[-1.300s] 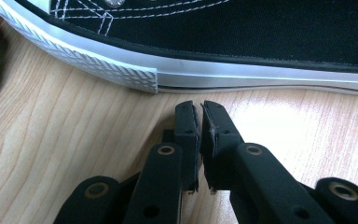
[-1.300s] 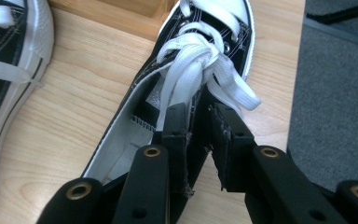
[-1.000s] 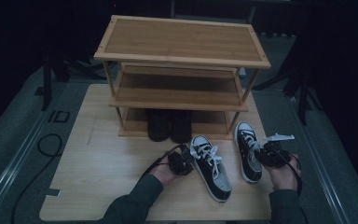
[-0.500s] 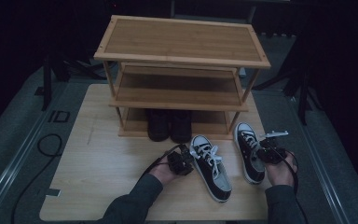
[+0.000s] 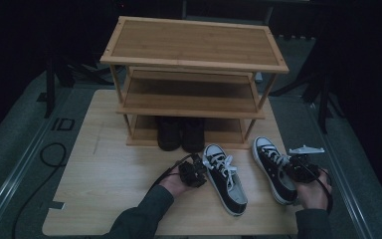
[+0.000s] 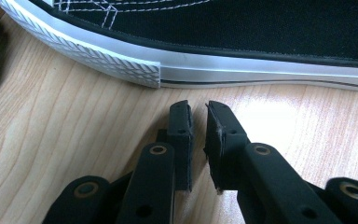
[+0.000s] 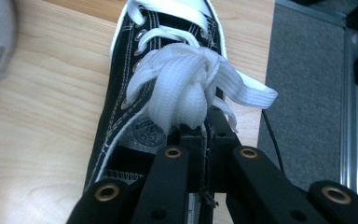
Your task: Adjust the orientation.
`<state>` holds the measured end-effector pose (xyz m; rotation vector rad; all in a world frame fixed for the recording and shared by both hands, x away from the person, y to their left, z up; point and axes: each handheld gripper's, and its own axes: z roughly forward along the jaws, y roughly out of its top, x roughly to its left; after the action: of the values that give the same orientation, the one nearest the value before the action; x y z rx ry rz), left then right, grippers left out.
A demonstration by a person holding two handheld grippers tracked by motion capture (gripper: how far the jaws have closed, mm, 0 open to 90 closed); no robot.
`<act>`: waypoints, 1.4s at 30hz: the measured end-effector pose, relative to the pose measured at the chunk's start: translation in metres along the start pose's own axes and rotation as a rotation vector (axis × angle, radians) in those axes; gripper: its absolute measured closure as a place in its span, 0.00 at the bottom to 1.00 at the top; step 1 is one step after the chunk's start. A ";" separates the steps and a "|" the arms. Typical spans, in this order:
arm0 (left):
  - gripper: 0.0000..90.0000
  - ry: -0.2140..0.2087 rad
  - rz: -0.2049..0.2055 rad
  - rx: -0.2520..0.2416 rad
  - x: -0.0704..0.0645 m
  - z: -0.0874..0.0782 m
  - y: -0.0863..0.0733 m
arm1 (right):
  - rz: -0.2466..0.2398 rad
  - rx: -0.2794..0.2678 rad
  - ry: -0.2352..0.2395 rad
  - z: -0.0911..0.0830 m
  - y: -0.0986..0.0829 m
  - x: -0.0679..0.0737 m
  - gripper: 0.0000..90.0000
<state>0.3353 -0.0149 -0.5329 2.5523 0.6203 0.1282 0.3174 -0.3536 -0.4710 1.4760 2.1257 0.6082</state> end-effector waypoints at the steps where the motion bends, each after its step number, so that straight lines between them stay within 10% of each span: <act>1: 0.89 0.000 0.003 0.003 0.000 0.000 0.000 | -0.006 -0.005 0.001 -0.003 0.000 0.001 0.98; 42: 0.88 -0.003 0.004 -0.006 -0.001 0.000 -0.001 | -0.122 -0.056 0.110 0.021 0.015 0.062 0.98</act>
<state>0.3337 -0.0143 -0.5333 2.5480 0.6126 0.1268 0.3223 -0.2883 -0.4870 1.2992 2.2439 0.7126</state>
